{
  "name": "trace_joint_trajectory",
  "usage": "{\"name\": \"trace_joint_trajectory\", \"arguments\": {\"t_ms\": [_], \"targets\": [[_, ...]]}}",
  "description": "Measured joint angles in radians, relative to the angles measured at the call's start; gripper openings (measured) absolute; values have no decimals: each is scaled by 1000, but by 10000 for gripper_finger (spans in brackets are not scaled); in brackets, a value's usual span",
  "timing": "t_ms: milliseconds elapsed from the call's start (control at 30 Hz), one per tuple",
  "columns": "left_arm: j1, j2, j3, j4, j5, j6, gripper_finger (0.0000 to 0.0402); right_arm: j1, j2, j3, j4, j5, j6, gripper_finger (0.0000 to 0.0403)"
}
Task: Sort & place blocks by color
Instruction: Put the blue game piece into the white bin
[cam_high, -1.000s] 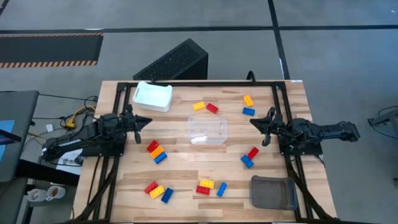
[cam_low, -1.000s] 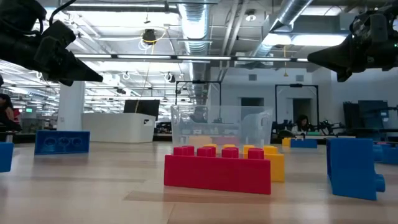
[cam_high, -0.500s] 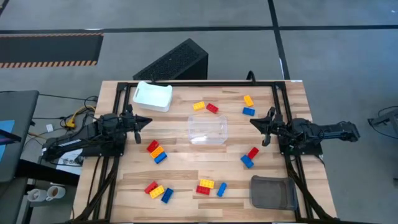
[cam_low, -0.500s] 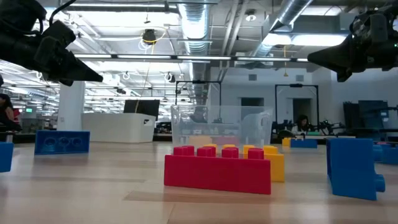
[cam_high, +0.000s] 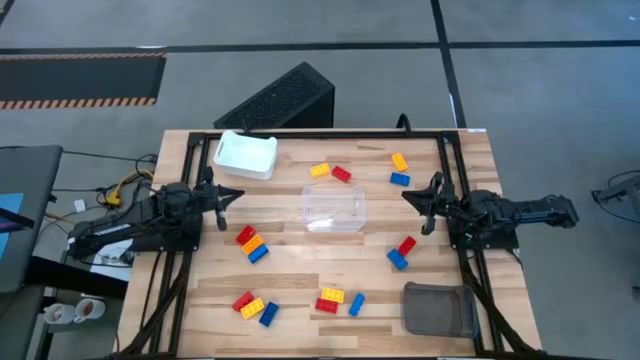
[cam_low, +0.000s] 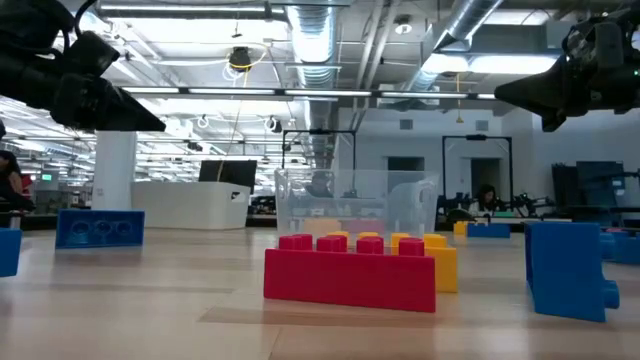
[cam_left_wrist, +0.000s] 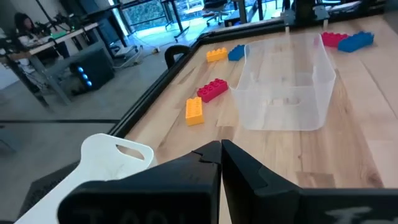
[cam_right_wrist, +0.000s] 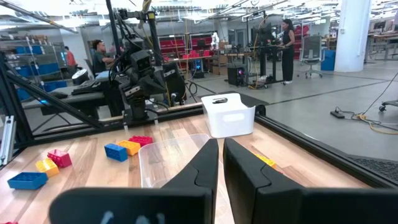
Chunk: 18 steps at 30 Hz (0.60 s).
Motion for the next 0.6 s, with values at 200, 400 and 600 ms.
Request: {"name": "trace_joint_trajectory", "arguments": {"t_ms": [200, 400, 600], "targets": [[0, 0, 0, 0, 0, -19, 0, 0, 0, 0, 0, 0, 0, 51], [0, 0, 0, 1, -1, -9, 0, 0, 0, 0, 0, 0, 0, 51], [0, 1, -10, 121, -133, -256, 0, 0, 0, 0, 0, 0, 0, 51]]}}
